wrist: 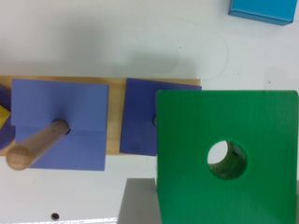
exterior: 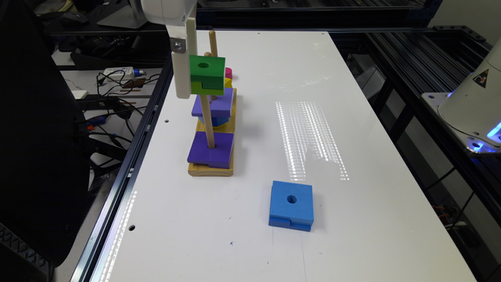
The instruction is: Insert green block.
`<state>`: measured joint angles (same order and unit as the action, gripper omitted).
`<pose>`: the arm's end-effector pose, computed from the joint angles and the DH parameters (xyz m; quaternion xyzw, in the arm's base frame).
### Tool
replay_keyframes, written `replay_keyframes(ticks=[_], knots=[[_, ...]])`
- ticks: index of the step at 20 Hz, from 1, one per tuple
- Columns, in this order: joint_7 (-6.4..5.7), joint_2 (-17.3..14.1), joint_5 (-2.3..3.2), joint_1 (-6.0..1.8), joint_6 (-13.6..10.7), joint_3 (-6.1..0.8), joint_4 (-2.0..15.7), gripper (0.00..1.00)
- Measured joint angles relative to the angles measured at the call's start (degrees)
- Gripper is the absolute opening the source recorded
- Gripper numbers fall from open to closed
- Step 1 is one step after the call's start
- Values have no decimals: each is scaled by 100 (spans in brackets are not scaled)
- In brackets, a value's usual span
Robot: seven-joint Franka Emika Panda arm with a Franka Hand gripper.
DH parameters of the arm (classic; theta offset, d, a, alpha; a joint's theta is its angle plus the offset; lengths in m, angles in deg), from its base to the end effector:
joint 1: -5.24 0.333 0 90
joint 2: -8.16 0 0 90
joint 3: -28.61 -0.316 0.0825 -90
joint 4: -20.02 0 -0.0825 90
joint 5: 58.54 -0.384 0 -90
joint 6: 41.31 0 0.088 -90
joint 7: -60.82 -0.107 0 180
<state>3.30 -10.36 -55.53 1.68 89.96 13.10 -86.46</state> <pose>0.6279 0.1203 0.3639 -0.9227 0.3801 -0.0380 0.0522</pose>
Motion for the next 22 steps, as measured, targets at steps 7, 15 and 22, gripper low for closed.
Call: replay_keyframes(ticks=[7, 15, 22], knots=[[35, -2, 12, -10, -1, 53, 1, 0], [103, -15, 12, -35, 2, 81, 4, 0], [105, -15, 12, -35, 2, 81, 5, 0]])
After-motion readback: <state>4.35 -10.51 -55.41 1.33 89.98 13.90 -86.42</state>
